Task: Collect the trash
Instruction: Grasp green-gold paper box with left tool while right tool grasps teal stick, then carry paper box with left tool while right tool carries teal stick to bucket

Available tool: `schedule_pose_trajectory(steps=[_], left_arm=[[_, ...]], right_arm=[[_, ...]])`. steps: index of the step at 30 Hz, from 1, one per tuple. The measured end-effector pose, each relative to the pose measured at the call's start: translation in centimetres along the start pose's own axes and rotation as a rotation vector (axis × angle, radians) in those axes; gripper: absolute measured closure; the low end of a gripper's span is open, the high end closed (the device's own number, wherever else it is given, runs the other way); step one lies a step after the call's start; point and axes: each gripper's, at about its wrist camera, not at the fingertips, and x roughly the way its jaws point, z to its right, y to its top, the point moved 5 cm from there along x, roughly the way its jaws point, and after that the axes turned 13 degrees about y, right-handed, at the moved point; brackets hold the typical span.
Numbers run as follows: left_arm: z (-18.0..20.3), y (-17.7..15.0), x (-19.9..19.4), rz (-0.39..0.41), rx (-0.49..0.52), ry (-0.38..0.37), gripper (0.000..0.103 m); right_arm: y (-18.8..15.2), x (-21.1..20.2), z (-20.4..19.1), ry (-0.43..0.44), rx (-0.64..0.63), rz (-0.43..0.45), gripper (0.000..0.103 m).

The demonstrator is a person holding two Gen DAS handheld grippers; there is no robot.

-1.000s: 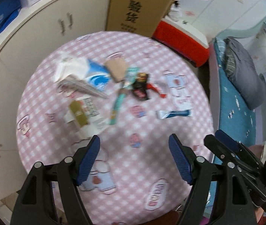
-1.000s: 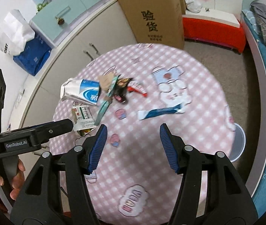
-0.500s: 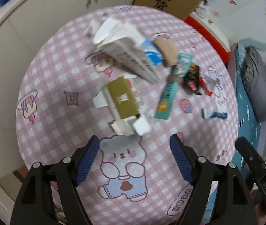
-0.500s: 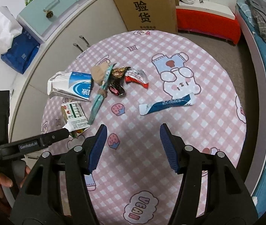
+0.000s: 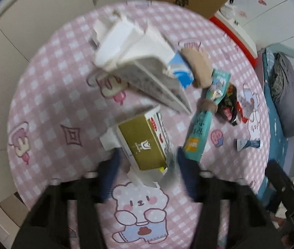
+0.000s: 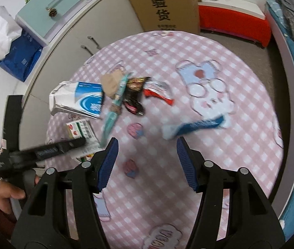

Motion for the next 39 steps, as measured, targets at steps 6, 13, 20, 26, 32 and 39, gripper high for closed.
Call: schedule_pose_trajectory(steps=[6,13,20,26,32,39], left_arm=[[-0.4,-0.2,-0.2,0.027,0.051,-0.027,0.066],[-2.7,-0.5,-2.3,0.091,0.071,0.023,0.067],[-3.8,-0.6,-3.2,0.107,0.063,0.022,0.067],[-1.9,-2.0,-3.6,0.117,0.120,0.006,0.067],[-0.2,-3.7,-4.9,0.131,0.166,0.000,0.067],[2.4,-5.3,-7.9,0.197,0.196,-0.023,0.067]], right_arm=[[1.6,4.6,-1.8,0.061,0.013,-0.054,0.045],[2.4,9.2,-3.7,0.041,-0.011,-0.093,0.050],[2.5,11.3,-4.2,-0.058,-0.105,-0.099,0.065],[0.8,10.4,-3.8,-0.017,-0.129,-0.157,0.089],[-0.5,6.4,-3.5,0.053,-0.115,-0.143,0.090],[-1.2,1.4,-3.7,0.133,-0.098,-0.074,0.091]])
